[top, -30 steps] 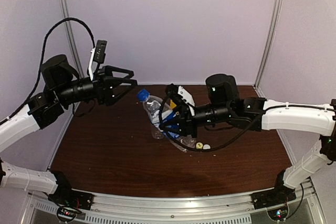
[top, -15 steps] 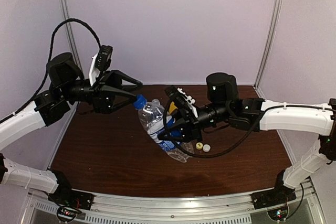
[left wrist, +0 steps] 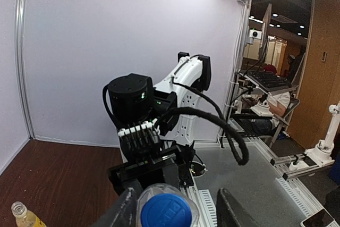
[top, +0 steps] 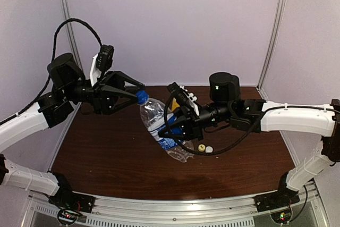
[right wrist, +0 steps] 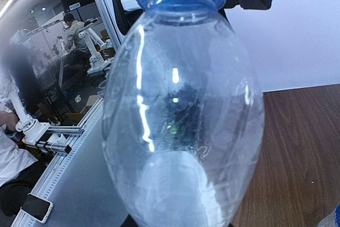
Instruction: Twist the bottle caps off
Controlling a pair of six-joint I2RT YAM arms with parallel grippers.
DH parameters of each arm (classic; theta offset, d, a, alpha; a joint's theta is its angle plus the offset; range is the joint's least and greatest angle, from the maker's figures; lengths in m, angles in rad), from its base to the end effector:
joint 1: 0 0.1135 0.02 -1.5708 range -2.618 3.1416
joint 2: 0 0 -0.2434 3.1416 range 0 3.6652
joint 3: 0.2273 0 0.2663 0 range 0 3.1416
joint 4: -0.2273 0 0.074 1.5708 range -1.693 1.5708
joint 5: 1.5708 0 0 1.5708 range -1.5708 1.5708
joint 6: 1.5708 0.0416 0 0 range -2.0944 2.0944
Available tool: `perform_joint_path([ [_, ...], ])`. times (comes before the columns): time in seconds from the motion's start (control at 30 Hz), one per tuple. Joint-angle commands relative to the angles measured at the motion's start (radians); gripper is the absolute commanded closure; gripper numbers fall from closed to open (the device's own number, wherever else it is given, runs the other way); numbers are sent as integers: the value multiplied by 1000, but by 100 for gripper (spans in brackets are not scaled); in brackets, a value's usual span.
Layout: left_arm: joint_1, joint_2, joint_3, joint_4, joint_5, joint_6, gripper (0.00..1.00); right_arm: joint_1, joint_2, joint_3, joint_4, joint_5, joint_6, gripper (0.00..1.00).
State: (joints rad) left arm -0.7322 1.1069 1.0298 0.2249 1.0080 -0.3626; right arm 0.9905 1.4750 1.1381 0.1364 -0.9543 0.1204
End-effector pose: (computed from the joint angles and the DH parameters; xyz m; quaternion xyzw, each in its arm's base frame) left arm 0.1769 -0.2064 0.3852 0.4646 0.4948 -0.6144 0.4022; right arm 0.1676 0.3176 0.3071 -0.5534 0.5013 0.5986 0.2901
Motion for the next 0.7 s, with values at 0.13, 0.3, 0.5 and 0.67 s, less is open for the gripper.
perform_joint_path([
  [0.13, -1, 14, -19, 72, 12, -28, 53, -7, 7, 14, 64, -17, 30, 78],
  [0.3, -1, 23, -29, 105, 4, -62, 67, -11, 7, 6, 73, 2, 38, 78],
  [0.5, -1, 28, -24, 93, -72, -97, 89, -28, -17, 6, 25, 165, 33, 78],
  [0.67, -1, 28, 23, -44, -326, -191, 100, -33, -51, 1, -51, 475, 0, 79],
])
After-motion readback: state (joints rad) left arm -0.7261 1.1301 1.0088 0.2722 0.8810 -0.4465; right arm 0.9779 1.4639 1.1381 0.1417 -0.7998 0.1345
